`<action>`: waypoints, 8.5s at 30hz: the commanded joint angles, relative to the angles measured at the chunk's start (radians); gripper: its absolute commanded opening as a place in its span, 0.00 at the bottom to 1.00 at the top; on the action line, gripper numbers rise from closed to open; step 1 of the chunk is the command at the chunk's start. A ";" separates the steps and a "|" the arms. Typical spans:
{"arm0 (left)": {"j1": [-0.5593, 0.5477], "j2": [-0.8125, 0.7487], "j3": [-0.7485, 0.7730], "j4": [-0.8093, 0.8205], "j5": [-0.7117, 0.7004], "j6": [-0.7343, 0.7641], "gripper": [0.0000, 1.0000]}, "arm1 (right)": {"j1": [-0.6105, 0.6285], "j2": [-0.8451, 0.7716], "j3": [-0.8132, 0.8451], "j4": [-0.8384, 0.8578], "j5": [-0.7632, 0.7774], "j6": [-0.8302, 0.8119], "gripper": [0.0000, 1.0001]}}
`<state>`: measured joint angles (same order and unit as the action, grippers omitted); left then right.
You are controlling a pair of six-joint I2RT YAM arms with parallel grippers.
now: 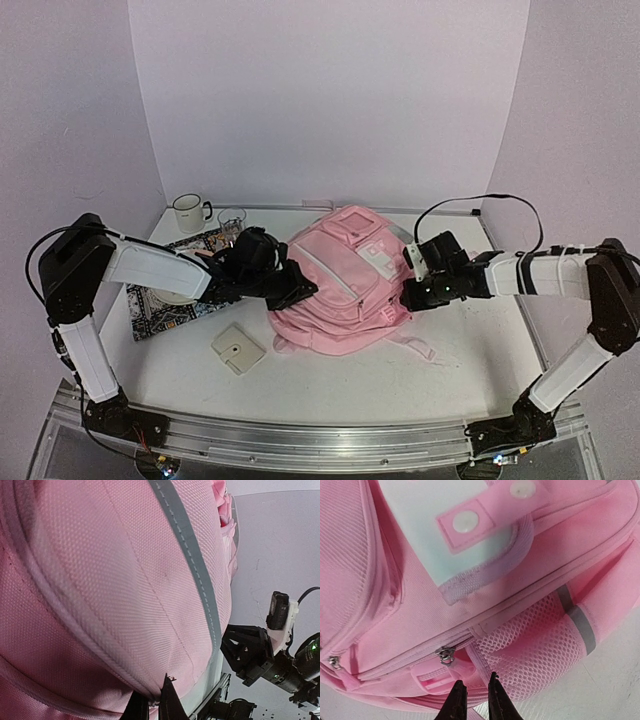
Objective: Pack the student bag
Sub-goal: Grab the second largest pocket of the student bag, then unzip the second largest pocket of the student bag, then grab the second largest pocket of the student bag, then hold the student bag at the center of the board, then unzip the second largest pocket of the student bag.
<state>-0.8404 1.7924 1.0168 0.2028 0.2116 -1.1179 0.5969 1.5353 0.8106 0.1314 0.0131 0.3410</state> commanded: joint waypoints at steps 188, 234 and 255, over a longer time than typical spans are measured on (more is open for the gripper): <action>-0.210 -0.228 0.067 -0.263 -0.310 0.414 0.00 | 0.354 0.181 0.116 0.404 0.029 -0.595 0.34; 0.074 -0.248 -0.059 -0.192 -0.402 0.524 0.00 | 0.353 -0.194 -0.071 0.303 0.336 -0.699 0.00; 0.156 -0.092 -0.012 -0.089 -0.450 0.593 0.35 | 0.306 -0.301 0.020 0.252 0.312 -0.549 0.00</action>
<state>-0.7360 1.7713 1.0312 0.1587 -0.1244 -0.5349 0.9203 1.2560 0.7389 0.3557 0.2284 -0.2669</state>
